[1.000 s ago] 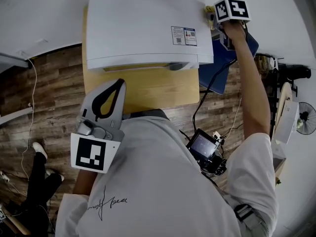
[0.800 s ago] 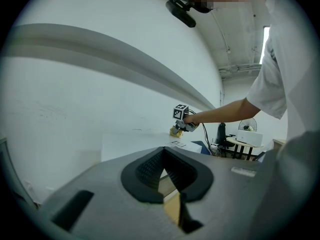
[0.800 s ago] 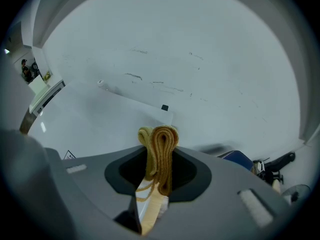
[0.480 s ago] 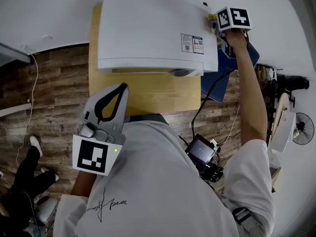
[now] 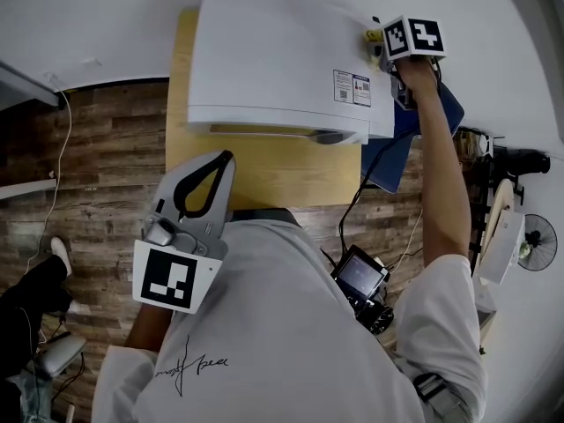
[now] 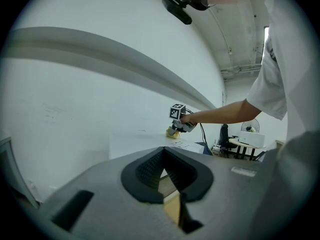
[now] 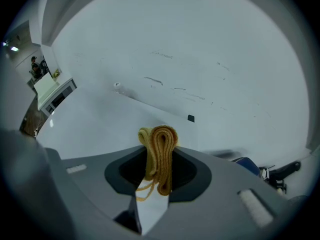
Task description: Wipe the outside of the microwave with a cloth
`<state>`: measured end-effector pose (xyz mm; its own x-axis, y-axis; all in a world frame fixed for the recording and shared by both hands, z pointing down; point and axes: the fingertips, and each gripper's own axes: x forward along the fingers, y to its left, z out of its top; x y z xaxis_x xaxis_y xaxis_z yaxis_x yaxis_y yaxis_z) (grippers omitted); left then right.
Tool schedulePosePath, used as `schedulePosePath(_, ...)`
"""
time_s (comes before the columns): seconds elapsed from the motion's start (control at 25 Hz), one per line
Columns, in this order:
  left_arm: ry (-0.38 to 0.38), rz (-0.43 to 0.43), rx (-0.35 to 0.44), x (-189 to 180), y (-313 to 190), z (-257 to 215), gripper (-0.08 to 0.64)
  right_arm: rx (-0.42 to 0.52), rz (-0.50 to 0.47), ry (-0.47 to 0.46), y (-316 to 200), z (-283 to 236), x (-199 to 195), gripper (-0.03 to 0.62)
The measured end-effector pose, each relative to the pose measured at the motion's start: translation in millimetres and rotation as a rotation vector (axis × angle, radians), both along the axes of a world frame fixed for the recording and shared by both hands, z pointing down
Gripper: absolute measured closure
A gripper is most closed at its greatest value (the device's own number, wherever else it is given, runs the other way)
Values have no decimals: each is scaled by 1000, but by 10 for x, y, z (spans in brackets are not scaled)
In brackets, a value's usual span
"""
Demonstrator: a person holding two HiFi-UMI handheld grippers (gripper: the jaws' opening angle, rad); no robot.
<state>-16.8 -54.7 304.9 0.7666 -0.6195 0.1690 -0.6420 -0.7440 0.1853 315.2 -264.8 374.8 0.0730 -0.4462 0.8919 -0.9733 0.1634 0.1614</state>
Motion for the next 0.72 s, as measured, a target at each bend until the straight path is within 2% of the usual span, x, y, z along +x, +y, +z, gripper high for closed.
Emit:
schedulePosePath(0.28,-2,-9,4,-53,33,-16,566,-4,-29,-20,-24,0,-227,472)
schedulePosePath(0.72,3,-23,25,-130,90,-77,566,-4,-98,-81,-105,-10,-792,472)
